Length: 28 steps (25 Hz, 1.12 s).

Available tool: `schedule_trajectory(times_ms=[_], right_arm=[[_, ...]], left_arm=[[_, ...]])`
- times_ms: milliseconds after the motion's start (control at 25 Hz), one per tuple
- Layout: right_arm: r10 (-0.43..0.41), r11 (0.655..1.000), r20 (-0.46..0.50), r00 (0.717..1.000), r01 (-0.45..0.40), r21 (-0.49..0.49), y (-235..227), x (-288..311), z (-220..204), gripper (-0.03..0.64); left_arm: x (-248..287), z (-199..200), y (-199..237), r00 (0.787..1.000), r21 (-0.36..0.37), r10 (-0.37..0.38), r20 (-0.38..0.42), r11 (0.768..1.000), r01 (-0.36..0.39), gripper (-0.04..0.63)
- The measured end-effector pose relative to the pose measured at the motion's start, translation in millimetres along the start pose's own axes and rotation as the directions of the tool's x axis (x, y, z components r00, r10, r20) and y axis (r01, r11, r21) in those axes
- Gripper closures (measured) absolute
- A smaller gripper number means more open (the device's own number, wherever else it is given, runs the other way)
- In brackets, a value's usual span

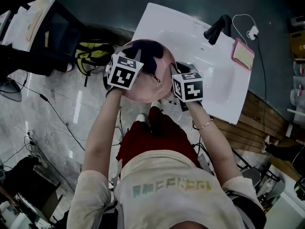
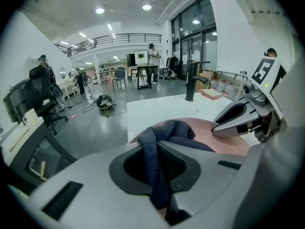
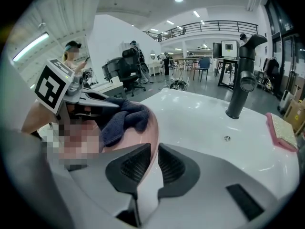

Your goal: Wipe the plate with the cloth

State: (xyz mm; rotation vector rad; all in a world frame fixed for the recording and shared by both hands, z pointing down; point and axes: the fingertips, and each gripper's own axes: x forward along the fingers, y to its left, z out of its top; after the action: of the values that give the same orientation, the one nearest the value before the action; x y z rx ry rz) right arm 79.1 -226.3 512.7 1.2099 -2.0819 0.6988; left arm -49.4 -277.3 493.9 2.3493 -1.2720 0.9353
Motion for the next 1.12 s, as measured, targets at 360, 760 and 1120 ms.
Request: schedule_trajectory(times_ms=[360,760,1120], right_arm=[[-0.027,0.999,-0.003,1.000,0.027,-0.027,0.4,-3.9,0.9,0.549],[-0.065,0.997,0.007,0.998,0.065,-0.038,6.3,-8.8,0.5,0.549],[-0.098,0.995,0.020,0.995,0.098,-0.007,6.4,-17.0,-4.7,0.549]], left_arm=[[-31.6,-13.0,27.9,0.997,-0.043,0.069,-0.026,0.997,-0.070,0.555],[-94.3,-30.7,61.4,0.984,-0.100,0.177,0.009,0.980,-0.175,0.554],[-136.4,25.2,8.4,0.981,-0.122,0.016,0.194,0.993,0.008,0.555]])
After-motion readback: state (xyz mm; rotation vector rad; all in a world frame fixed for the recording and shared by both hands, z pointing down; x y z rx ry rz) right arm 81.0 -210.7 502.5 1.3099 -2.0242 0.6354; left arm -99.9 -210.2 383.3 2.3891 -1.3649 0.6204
